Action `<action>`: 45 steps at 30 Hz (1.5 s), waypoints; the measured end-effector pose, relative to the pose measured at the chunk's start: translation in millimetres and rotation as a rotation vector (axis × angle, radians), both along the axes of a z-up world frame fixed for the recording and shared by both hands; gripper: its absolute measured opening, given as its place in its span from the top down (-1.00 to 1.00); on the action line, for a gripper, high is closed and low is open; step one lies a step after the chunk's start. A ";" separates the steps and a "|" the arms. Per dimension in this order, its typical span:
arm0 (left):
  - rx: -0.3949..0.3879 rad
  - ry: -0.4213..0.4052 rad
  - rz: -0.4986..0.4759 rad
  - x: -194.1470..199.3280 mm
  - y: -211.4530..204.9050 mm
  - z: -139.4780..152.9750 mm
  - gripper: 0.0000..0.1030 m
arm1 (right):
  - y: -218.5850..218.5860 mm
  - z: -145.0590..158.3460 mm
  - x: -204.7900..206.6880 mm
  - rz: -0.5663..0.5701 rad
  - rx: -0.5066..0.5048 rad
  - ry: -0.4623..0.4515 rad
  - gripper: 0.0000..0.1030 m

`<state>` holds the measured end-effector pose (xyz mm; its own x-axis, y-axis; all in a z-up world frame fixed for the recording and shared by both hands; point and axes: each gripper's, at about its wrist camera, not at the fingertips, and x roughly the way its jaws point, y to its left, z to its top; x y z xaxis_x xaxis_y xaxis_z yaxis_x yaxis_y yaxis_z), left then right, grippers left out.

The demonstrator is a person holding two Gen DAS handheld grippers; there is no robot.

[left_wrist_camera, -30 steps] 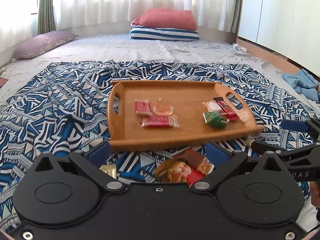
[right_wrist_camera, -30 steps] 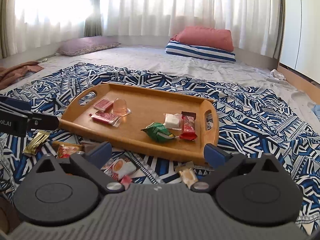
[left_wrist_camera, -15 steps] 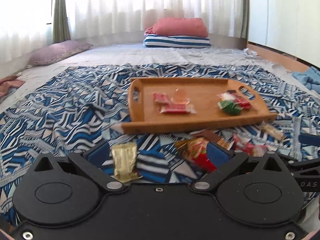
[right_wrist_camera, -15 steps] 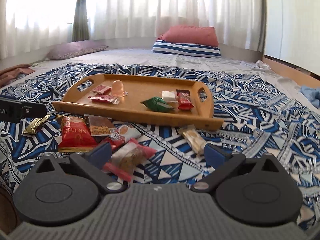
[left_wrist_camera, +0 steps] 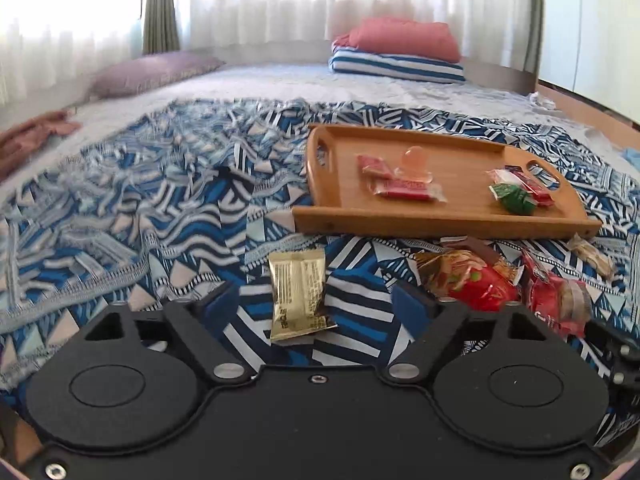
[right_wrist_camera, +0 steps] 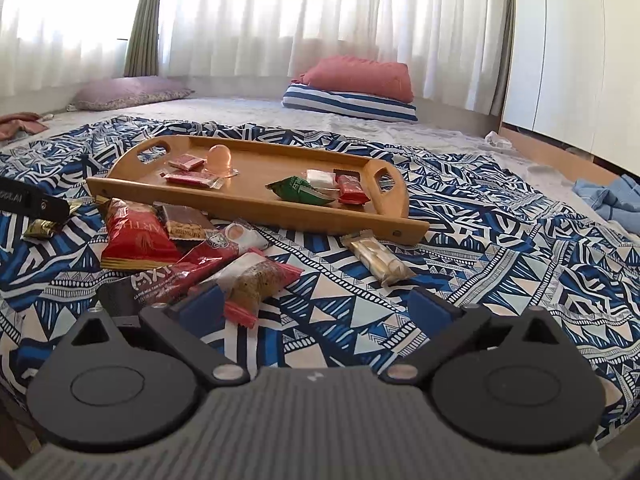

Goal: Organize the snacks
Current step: 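Grasp the gold packet with the left gripper while the right grasps the clear granola bar packet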

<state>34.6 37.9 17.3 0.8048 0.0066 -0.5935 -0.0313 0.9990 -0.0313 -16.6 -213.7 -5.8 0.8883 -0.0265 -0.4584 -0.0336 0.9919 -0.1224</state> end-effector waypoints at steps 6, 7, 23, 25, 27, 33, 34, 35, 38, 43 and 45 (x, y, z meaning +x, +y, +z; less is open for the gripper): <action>-0.034 0.068 0.052 15.7 11.9 -11.7 -0.14 | 10.9 -0.6 2.7 0.040 -0.021 0.015 -0.94; -0.032 0.068 0.053 16.9 12.6 -12.8 -0.14 | 12.2 -0.5 4.0 0.045 -0.018 0.020 -0.94; 0.039 0.083 0.062 34.9 -1.6 -19.3 -0.16 | 15.9 -1.3 29.5 0.037 0.106 0.072 -0.83; 0.043 0.091 0.039 38.9 -0.8 -19.2 -0.16 | 15.1 -2.5 33.4 0.034 0.125 0.088 -0.80; 0.051 0.103 0.003 43.8 1.1 -18.2 -0.16 | 14.3 -3.9 37.1 0.031 0.141 0.103 -0.78; 0.027 0.127 -0.047 50.2 12.8 -14.9 0.07 | 15.9 -5.9 44.6 0.025 0.157 0.117 -0.66; 0.025 0.127 -0.049 50.3 14.0 -14.7 0.11 | 16.2 -6.4 45.6 0.023 0.158 0.118 -0.65; 0.024 0.128 -0.049 50.1 14.8 -14.6 0.14 | 16.3 -6.7 46.6 0.023 0.159 0.119 -0.59; 0.023 0.122 -0.044 47.5 15.9 -14.5 0.29 | 17.1 -6.4 47.7 0.029 0.162 0.120 -0.48; 0.001 0.108 -0.020 39.7 16.4 -12.9 0.37 | 15.8 -5.9 46.0 0.030 0.171 0.120 -0.35; -0.008 0.101 -0.010 35.8 16.7 -11.2 0.39 | 14.0 -4.4 44.2 0.029 0.180 0.120 -0.30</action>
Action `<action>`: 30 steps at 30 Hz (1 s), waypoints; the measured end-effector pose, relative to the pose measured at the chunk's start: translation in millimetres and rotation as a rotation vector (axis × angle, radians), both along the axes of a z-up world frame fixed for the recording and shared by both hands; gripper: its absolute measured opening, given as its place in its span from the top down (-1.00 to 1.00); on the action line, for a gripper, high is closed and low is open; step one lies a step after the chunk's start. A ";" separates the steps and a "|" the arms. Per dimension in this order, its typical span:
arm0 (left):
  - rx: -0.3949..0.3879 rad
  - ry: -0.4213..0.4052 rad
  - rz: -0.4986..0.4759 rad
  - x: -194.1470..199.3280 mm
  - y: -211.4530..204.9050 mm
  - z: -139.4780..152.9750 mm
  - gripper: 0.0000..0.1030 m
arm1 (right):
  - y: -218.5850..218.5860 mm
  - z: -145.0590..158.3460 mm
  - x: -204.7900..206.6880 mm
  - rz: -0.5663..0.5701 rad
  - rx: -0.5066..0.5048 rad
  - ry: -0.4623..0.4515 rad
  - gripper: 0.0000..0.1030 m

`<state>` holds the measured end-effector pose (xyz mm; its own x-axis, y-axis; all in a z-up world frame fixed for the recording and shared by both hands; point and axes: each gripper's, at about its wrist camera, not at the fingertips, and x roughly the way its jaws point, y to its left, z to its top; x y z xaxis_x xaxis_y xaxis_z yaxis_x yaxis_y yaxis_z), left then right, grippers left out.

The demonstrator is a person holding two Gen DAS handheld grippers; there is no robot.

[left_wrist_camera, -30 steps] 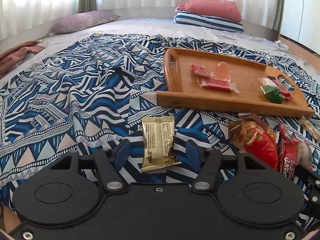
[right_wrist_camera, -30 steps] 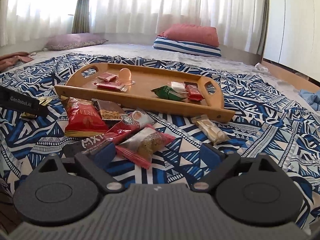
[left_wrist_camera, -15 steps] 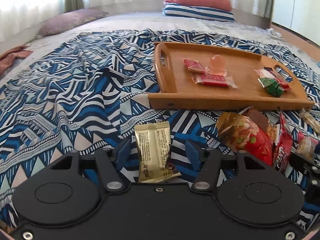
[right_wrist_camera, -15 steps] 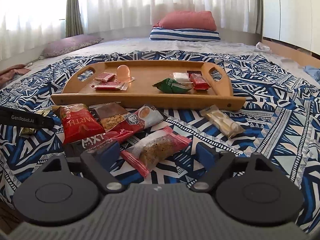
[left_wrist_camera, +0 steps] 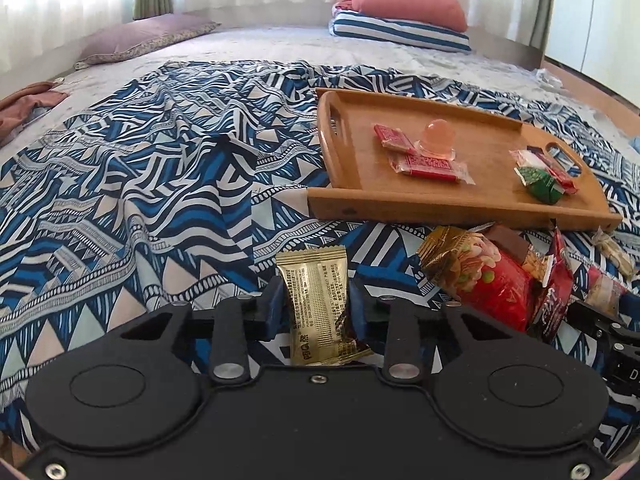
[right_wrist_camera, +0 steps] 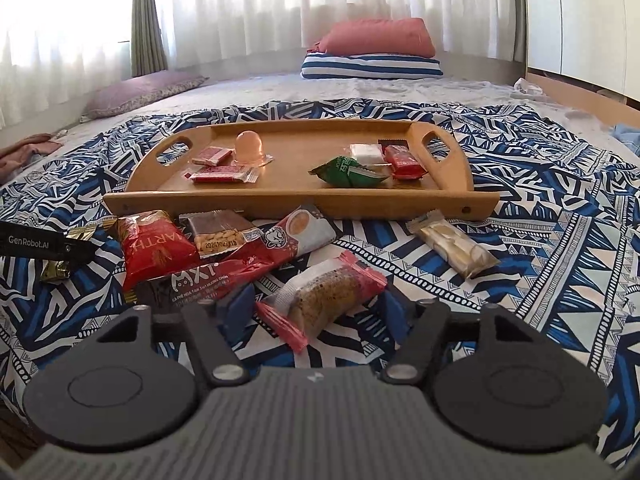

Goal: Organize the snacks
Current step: 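Grasp the gold packet with the left gripper while the right grasps the clear granola bar packet, then carry the gold packet and granola bar packet over the wooden tray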

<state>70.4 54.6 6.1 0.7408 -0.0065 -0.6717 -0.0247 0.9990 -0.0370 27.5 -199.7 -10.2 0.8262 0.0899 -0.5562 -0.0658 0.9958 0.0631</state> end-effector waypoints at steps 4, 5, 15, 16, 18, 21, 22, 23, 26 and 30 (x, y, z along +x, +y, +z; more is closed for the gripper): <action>-0.018 -0.011 -0.001 -7.2 0.4 3.5 0.40 | -5.4 3.6 -4.0 -0.002 0.008 0.000 -0.29; -0.019 -0.013 -0.003 -8.9 0.1 4.4 0.40 | -5.4 3.7 -4.2 -0.002 0.006 0.000 -0.29; -0.015 -0.030 -0.019 -23.5 -6.4 13.3 0.40 | -12.5 15.5 -15.8 -0.015 -0.012 -0.026 -0.29; -0.014 -0.031 -0.019 -24.4 -6.8 14.1 0.40 | -12.5 16.3 -16.7 -0.015 -0.014 -0.029 -0.29; -0.011 -0.029 -0.014 -25.6 -7.3 15.8 0.40 | -12.9 17.8 -17.9 -0.015 -0.017 -0.033 -0.29; -0.022 -0.019 -0.003 -25.9 -6.0 18.7 0.40 | -14.2 19.8 -19.0 -0.016 -0.020 -0.037 -0.29; -0.024 -0.017 -0.001 -25.5 -5.7 19.8 0.40 | -14.5 20.6 -19.3 -0.016 -0.020 -0.039 -0.29; -0.025 -0.015 -0.001 -25.1 -5.7 21.1 0.40 | -15.1 21.4 -19.2 -0.016 -0.020 -0.040 -0.29; -0.021 -0.020 -0.005 -24.9 -7.1 26.6 0.40 | -16.6 24.4 -19.5 -0.016 -0.022 -0.046 -0.29; -0.014 -0.026 -0.017 -24.0 -10.5 35.5 0.40 | -19.8 30.5 -18.7 -0.018 -0.016 -0.056 -0.29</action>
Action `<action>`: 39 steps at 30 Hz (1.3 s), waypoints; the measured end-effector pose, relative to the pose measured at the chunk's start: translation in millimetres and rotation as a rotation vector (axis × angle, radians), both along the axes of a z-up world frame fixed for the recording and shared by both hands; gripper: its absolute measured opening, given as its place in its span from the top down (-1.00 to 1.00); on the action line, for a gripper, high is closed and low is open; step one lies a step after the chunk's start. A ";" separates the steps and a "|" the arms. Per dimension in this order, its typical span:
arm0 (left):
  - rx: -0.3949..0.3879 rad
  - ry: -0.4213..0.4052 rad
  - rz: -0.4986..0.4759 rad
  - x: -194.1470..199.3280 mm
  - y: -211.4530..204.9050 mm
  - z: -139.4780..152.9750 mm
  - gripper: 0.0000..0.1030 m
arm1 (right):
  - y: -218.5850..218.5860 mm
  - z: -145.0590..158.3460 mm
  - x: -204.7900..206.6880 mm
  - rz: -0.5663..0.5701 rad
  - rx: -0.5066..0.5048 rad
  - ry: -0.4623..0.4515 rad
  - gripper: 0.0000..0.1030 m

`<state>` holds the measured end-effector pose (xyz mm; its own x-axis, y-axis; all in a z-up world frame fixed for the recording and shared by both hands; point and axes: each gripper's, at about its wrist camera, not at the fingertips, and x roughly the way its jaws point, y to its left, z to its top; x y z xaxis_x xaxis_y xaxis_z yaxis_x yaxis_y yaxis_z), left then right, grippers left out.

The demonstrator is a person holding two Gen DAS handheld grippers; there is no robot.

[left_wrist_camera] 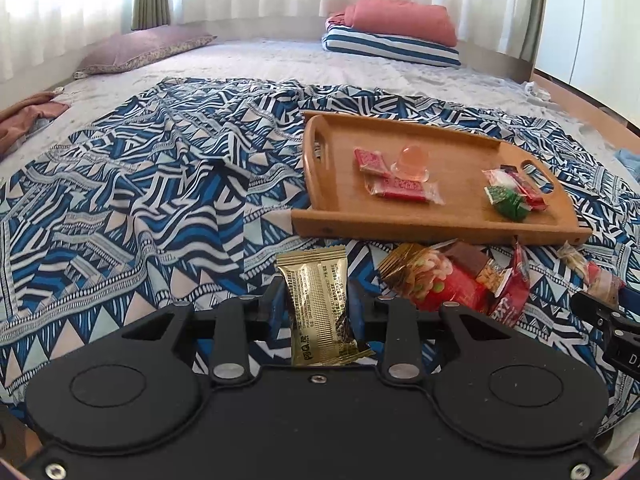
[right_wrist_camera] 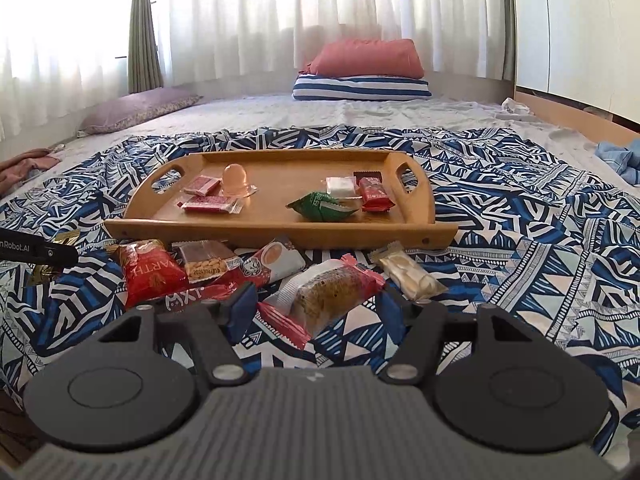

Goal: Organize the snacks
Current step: 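Carry the gold packet and granola bar packet over the wooden tray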

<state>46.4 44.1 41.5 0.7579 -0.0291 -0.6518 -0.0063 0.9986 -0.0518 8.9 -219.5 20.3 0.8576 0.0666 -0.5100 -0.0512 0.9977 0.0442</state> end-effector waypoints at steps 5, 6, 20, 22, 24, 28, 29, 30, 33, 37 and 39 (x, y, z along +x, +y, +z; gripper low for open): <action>-0.023 0.008 -0.012 6.3 -3.6 11.2 0.40 | -3.1 9.3 2.6 0.002 0.007 -0.012 -0.29; -0.024 0.010 -0.016 8.0 -4.6 13.6 0.40 | -3.9 11.5 3.4 0.002 0.009 -0.015 -0.29; -0.020 -0.026 -0.136 55.1 -26.4 65.8 0.40 | -25.5 55.3 48.7 0.015 0.049 -0.014 -0.30; -0.023 -0.026 -0.150 66.3 -29.5 71.7 0.40 | -29.3 61.0 58.4 0.022 0.054 -0.014 -0.30; -0.031 -0.026 -0.162 79.5 -32.3 76.6 0.40 | -32.6 65.8 68.5 0.024 0.058 -0.014 -0.30; -0.067 -0.024 -0.177 110.0 -34.0 84.7 0.40 | -39.6 72.0 92.8 0.031 0.078 0.001 -0.30; -0.078 -0.019 -0.180 118.8 -33.9 86.2 0.40 | -40.3 72.8 99.2 0.031 0.077 0.004 -0.30; -0.087 -0.014 -0.181 128.0 -33.6 87.3 0.40 | -41.5 73.7 105.4 0.031 0.075 0.007 -0.30; -0.090 -0.005 -0.178 154.6 -33.5 87.7 0.40 | -43.8 75.5 124.9 0.039 0.067 0.012 -0.30; -0.092 0.033 -0.170 192.4 -35.2 81.9 0.40 | -46.0 76.0 152.6 0.040 0.065 0.027 -0.30; -0.096 0.050 -0.168 209.9 -36.8 75.2 0.40 | -47.8 74.3 168.3 0.038 0.074 0.048 -0.30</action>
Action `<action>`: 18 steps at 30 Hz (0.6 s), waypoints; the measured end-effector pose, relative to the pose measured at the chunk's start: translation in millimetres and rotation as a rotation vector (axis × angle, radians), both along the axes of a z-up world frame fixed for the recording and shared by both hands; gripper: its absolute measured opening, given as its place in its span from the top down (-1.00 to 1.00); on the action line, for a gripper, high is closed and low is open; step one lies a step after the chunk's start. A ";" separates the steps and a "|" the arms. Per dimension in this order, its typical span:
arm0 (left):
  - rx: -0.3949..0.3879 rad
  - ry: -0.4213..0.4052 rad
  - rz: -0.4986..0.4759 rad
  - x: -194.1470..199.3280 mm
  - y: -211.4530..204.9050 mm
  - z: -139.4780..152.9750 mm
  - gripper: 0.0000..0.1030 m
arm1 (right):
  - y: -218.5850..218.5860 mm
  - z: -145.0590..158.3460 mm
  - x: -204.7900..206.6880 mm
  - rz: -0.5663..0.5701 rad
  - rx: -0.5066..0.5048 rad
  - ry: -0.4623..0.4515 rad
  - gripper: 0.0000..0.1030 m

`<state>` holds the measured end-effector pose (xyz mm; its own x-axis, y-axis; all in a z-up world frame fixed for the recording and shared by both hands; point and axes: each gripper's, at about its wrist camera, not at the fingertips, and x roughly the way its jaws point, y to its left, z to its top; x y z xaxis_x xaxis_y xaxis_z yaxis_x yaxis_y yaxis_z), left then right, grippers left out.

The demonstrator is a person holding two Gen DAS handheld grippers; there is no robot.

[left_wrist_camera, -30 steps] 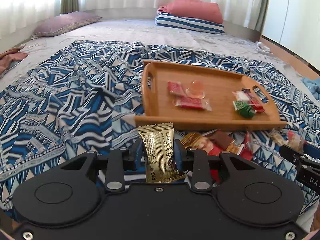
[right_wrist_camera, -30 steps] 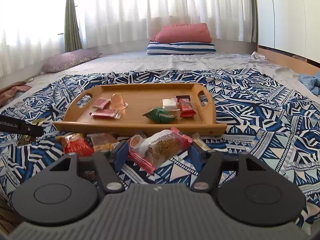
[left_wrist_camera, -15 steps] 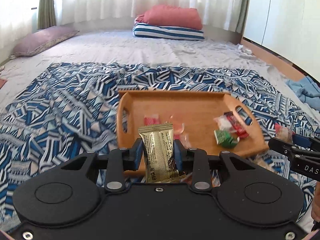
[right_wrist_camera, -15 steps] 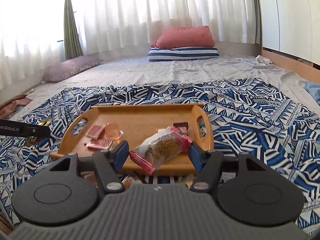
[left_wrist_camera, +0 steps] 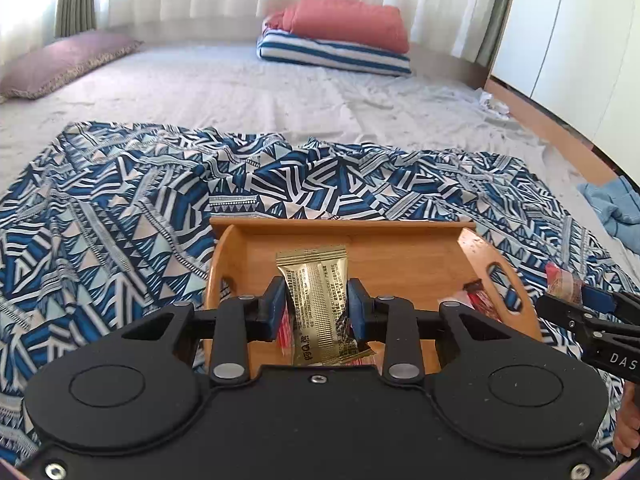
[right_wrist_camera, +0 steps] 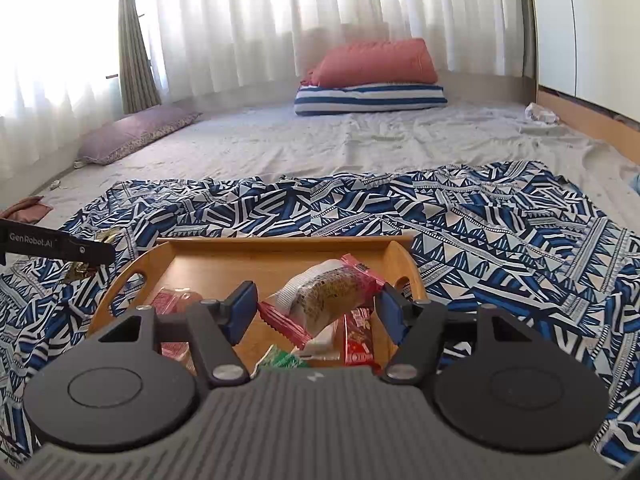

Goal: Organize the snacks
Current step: 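Carry the gold packet and granola bar packet over the wooden tray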

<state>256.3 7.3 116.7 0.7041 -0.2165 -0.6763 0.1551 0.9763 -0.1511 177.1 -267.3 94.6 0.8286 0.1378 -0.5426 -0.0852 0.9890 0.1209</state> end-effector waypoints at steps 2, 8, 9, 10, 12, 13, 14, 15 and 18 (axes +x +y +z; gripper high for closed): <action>0.001 0.014 -0.007 16.2 -3.3 -8.5 0.40 | -1.3 -4.1 16.9 -0.003 0.016 0.035 -0.30; 0.035 0.047 -0.022 51.2 -14.5 -38.3 0.40 | -1.3 -23.0 60.1 -0.005 0.038 0.113 -0.30; 0.043 0.052 -0.026 54.8 -16.7 -42.4 0.40 | 0.9 -26.1 65.8 -0.003 0.028 0.121 -0.30; 0.051 0.054 -0.029 58.8 -18.7 -46.2 0.40 | 2.8 -28.8 71.3 0.000 0.019 0.127 -0.30; 0.061 0.060 -0.032 66.6 -20.8 -52.5 0.39 | 6.7 -34.1 82.0 0.007 0.006 0.140 -0.30; 0.061 0.064 -0.031 70.2 -21.3 -55.3 0.39 | 9.0 -36.9 87.0 0.011 -0.001 0.147 -0.30; 0.058 0.068 -0.028 73.8 -21.1 -58.0 0.39 | 11.0 -39.7 91.2 0.015 -0.010 0.152 -0.30; 0.056 0.073 -0.025 76.8 -20.5 -60.4 0.39 | 13.4 -42.5 95.3 0.020 -0.018 0.156 -0.30; 0.053 0.084 -0.008 84.2 -18.1 -67.5 0.39 | 20.7 -50.6 104.9 0.031 -0.050 0.167 -0.30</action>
